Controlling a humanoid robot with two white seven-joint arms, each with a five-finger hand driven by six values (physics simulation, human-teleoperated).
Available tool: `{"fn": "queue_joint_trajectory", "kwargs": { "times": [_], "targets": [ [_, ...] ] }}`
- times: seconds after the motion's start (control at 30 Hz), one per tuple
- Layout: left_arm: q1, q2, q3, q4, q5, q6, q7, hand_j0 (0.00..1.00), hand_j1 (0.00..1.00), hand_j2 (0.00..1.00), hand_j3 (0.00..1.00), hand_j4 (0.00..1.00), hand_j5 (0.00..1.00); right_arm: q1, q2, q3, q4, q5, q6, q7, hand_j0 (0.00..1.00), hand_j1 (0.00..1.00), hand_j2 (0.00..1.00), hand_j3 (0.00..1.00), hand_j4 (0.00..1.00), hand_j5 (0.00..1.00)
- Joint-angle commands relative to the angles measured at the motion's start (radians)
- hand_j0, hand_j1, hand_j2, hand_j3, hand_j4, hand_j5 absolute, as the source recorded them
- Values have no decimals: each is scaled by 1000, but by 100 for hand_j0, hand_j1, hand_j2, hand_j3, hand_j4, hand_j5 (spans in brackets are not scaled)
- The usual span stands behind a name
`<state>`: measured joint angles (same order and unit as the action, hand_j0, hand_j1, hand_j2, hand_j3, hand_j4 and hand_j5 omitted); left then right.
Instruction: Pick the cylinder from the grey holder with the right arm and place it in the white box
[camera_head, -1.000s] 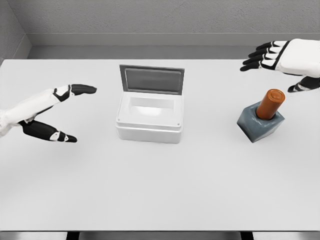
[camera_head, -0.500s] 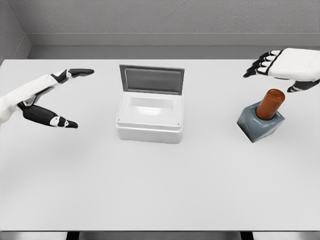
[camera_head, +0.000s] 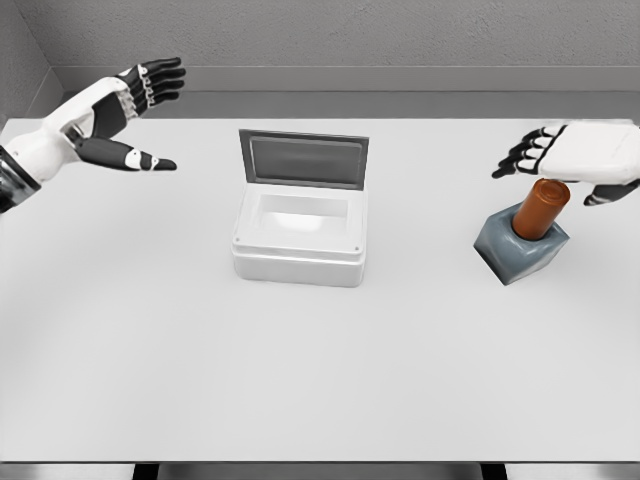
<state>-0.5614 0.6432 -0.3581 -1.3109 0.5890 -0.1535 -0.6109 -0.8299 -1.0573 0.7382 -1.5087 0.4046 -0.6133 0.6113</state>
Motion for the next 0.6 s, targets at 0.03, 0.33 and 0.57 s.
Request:
{"fn": "queue_joint_trajectory", "kwargs": {
  "times": [0.03,0.33,0.57],
  "targets": [
    [-11,-27,-27,62,8,6,0,100,100,100,100,100,100,0,-1,20,-4,11,2,0,100,100,100,100,100,100],
    [-64,-83,-76,199,8,32,0,100,100,100,100,100,100,8,11,30,-5,22,2,0,99,99,99,99,99,99],
    [-60,-85,-75,216,3,25,0,100,100,100,100,100,100,9,10,35,-39,42,2,0,94,94,94,94,94,94]
  ]
}}
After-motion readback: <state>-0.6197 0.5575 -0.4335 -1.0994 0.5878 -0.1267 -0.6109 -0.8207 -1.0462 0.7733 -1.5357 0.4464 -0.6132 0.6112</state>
